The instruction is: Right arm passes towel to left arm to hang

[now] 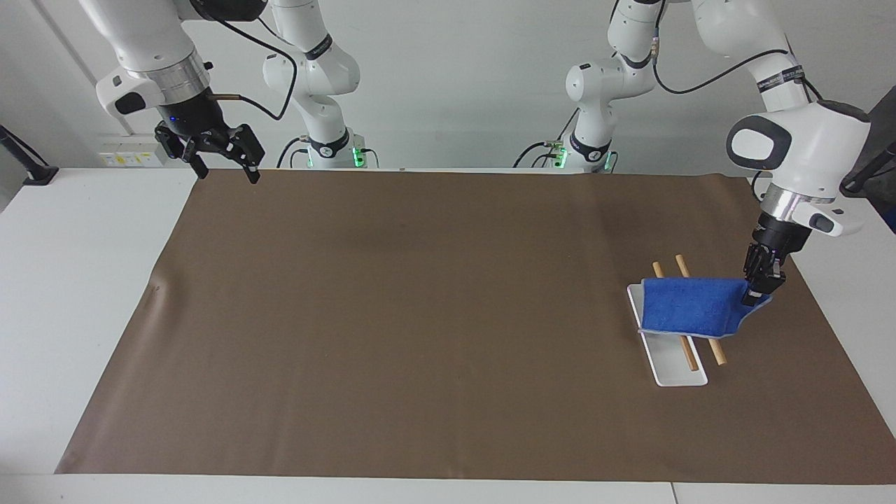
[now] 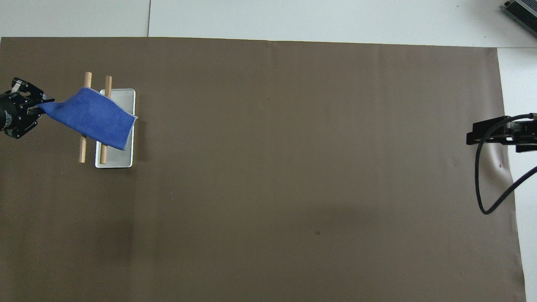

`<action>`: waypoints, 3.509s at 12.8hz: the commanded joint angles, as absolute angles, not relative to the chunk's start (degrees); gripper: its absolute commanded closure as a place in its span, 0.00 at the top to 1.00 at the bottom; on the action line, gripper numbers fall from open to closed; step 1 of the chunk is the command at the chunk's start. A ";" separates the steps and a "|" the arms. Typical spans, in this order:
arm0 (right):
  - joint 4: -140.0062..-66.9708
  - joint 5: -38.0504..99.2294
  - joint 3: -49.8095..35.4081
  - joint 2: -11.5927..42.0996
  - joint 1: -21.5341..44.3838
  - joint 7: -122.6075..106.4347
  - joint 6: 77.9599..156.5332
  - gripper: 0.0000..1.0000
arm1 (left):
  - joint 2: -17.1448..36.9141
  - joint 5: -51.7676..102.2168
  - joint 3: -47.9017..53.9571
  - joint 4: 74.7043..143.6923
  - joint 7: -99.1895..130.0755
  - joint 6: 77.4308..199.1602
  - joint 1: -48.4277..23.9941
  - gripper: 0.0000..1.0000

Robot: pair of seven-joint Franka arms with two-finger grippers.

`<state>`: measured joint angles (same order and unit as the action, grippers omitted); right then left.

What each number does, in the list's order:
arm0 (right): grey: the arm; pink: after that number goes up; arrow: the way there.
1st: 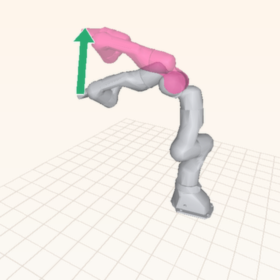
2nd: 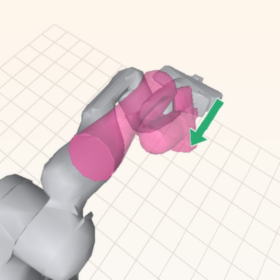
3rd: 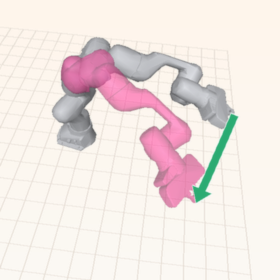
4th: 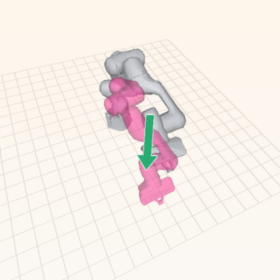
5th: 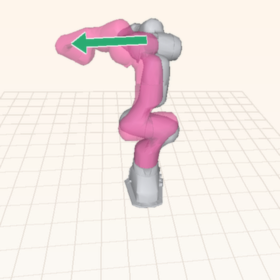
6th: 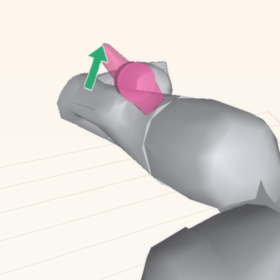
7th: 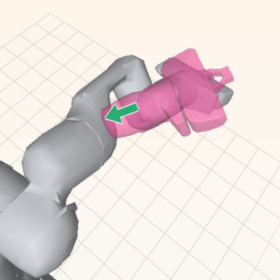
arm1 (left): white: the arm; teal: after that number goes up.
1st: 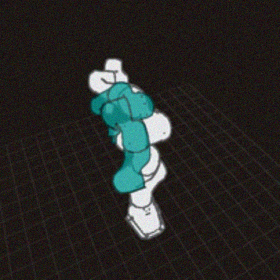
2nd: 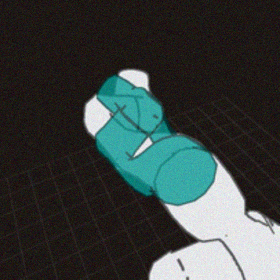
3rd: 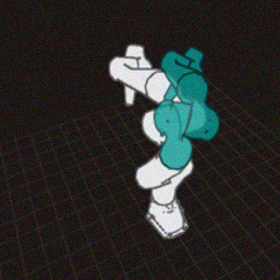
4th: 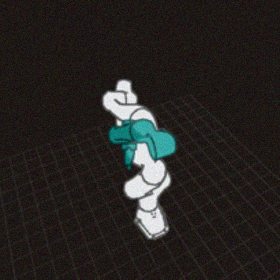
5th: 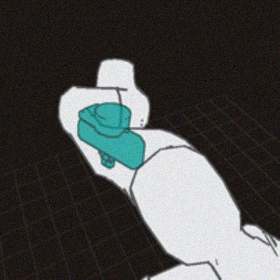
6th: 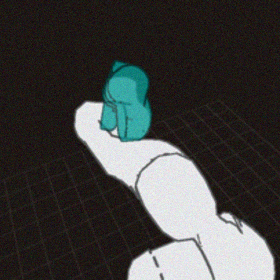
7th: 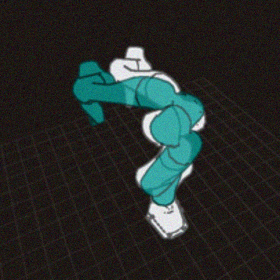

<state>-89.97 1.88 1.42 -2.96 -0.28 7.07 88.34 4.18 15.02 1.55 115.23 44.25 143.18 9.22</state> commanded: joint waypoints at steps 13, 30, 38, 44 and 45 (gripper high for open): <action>-92.11 0.09 4.22 -2.82 0.10 4.48 90.53 1.00 | 3.52 0.29 1.93 103.90 20.32 131.35 5.64 1.00; -92.81 -1.76 2.11 -3.60 0.79 3.43 90.70 1.00 | -1.76 -1.76 3.43 91.86 -2.46 94.23 -2.64 1.00; -92.81 -1.41 2.11 -3.52 0.79 3.87 91.05 1.00 | 0.00 -1.58 3.34 87.28 -2.55 90.97 -2.37 1.00; -92.81 -1.05 2.11 -3.52 0.79 4.13 91.14 1.00 | -0.26 1.49 2.73 87.28 -0.71 86.58 -1.58 1.00; -92.81 -1.05 2.11 -3.52 0.79 4.04 91.14 1.00 | -0.52 1.41 2.72 87.28 0.34 86.49 -1.67 1.00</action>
<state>-91.37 -0.41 2.48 -2.48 1.18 4.66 89.81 -0.95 0.44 2.84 89.00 -1.25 88.86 -1.87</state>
